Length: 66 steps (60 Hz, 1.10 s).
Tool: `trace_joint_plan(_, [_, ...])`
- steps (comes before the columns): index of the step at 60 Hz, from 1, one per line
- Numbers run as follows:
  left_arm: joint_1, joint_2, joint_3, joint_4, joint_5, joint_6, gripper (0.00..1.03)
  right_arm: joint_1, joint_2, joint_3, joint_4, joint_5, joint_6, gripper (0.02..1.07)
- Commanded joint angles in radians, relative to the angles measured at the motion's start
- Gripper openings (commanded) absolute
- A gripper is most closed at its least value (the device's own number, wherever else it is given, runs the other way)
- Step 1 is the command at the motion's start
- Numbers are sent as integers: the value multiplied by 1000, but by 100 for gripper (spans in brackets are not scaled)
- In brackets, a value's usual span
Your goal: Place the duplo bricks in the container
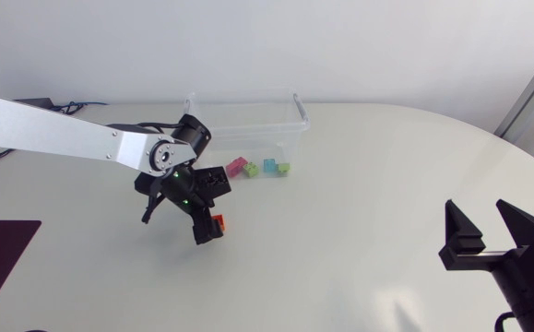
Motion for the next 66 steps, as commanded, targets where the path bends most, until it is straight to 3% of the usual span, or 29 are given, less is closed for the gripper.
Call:
trace_joint_plan(1, [-11, 37, 26, -6, 5, 29, 97, -5, -7, -22, -7, -2, -16, 103])
trace_joint_plan(15, [-6, 67, 40, -6, -2, 39, 88, -5, -7, -22, -7, -2, -16, 103])
trace_joint_plan(22, [-4, 73, 48, -4, -13, 42, 66, -5, -7, -22, -7, -2, -16, 103])
trace_joint_plan(25, [-3, 78, 54, -4, -15, 42, 51, -5, -7, -22, -7, -4, -16, 103])
trace_joint_plan(35, [3, 90, 72, -10, -16, 40, 29, -5, -7, -22, -7, -2, -16, 103])
trace_joint_plan(43, [-1, 89, 65, -18, -18, 43, 25, -5, -7, -22, -7, -2, -16, 103])
trace_joint_plan(66, [-7, 52, 49, -38, -18, 40, 25, -7, -7, -22, -7, -2, -16, 103])
